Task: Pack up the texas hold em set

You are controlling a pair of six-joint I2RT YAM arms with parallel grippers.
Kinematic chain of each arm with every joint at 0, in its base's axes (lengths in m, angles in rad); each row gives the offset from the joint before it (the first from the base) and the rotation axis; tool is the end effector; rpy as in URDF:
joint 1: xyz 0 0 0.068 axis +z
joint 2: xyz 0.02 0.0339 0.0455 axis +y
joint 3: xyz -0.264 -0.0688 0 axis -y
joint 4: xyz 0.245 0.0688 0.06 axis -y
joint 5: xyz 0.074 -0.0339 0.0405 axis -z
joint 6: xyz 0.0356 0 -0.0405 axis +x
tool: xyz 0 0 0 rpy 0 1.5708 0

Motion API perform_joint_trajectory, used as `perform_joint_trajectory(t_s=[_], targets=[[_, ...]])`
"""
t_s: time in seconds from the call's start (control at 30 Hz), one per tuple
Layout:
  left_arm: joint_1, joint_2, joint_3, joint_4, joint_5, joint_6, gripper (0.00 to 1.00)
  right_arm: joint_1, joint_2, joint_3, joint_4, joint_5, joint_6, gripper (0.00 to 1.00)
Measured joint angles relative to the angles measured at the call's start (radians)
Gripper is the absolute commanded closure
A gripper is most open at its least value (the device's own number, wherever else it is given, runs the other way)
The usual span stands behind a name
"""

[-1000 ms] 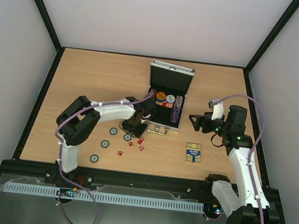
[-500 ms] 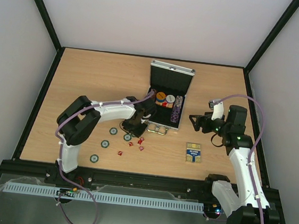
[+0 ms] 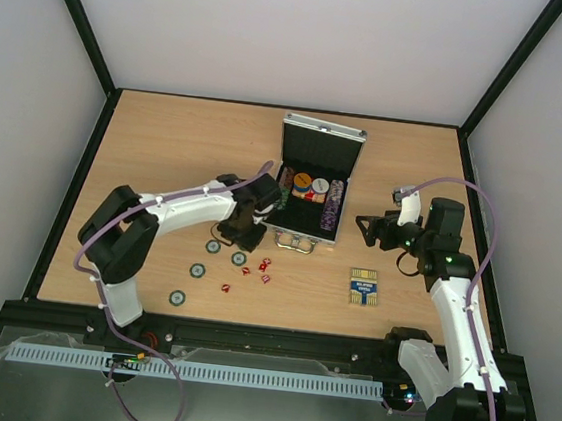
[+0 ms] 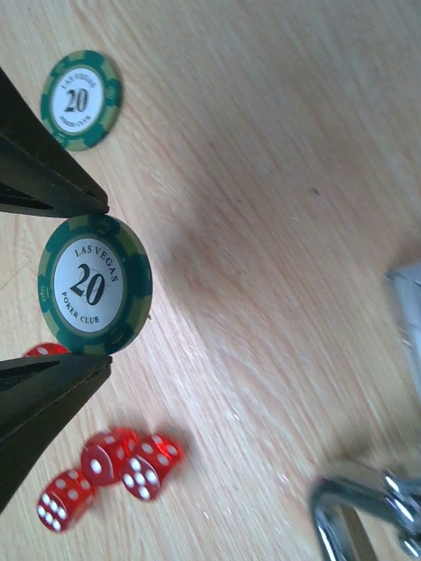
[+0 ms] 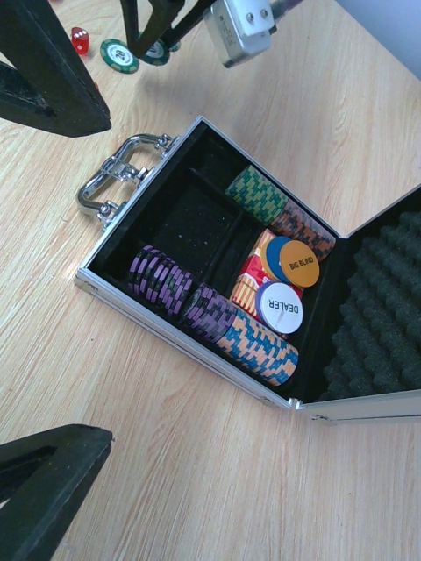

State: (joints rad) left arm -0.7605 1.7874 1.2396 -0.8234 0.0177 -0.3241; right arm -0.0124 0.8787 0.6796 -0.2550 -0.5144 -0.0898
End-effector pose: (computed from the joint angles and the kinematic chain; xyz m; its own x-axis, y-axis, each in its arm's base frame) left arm 0.2451 -0.2340 0.1875 -0.8934 0.4105 -0.1824 0.4296 0.8995 -0.0796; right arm 0.1981 0.0151 0.2811 -0.3982 -0.0731 -0.9144 -0.4689 0.8730 0.1344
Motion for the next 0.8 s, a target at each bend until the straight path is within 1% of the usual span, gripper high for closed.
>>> perform_joint_trajectory(t_s=[0.27, 0.8], targets=[[0.004, -0.021, -0.095, 0.0, 0.008, -0.002, 0.61, 0.0, 0.0, 0.0, 0.0, 0.0, 0.0, 0.09], [0.004, -0.001, -0.123, 0.031, 0.033, -0.002, 0.59, 0.0, 0.0, 0.0, 0.0, 0.0, 0.0, 0.09]])
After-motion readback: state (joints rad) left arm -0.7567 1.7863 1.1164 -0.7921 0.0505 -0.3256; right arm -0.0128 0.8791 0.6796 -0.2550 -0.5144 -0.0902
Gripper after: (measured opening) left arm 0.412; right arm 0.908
